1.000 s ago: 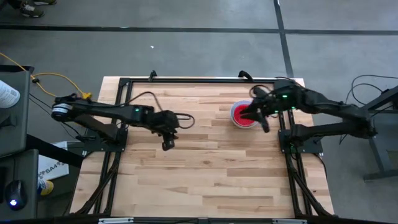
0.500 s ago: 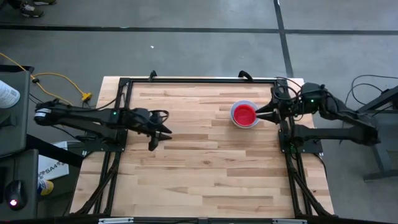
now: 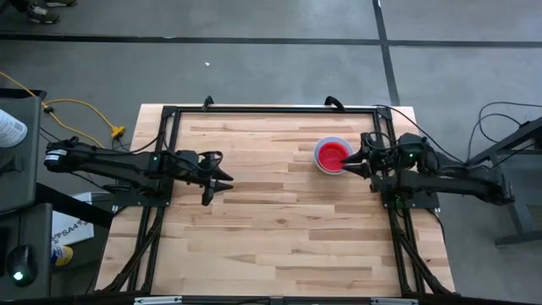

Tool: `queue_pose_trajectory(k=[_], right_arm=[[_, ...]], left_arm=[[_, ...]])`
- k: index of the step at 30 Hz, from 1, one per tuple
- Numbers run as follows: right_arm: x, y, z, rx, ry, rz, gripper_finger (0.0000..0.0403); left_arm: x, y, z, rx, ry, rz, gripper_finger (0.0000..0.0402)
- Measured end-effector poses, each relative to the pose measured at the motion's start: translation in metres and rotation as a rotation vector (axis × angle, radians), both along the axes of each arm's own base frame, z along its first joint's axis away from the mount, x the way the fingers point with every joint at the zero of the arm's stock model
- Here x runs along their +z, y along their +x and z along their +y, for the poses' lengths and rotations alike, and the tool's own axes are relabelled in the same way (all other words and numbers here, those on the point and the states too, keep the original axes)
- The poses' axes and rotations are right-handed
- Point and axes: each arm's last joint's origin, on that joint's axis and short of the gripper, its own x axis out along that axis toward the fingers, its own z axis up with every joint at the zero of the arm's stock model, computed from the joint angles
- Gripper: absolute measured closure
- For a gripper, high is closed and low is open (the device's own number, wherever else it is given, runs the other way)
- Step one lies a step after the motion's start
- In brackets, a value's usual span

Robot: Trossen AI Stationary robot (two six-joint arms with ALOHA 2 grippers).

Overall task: Nest bowls inside each other
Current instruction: Return to Home Position

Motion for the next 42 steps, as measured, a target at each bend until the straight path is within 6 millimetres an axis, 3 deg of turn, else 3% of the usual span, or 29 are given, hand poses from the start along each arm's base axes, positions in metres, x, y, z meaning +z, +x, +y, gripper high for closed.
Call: queue_pose_trajectory(k=[8,17,32,42], right_arm=[[-0.032,0.001,-0.001,-0.044,0.022,-0.005,0.0317],[-0.051,-0.001,-0.001,-0.047,0.045,-0.028,0.0317],[-0.053,0.000,-0.001,-0.047,0.051,-0.024,0.0317],[-0.053,0.000,-0.001,-0.047,0.059,-0.023,0.0317]], left_arm=[[-0.013,-0.002,0.000,0.013,0.006,-0.001,0.0258],[-0.040,-0.006,0.001,0.019,-0.009,-0.080,0.0258],[-0.075,-0.019,0.001,0.034,-0.042,-0.075,0.0258],[-0.088,-0.026,0.001,0.028,-0.049,-0.082,0.0258]])
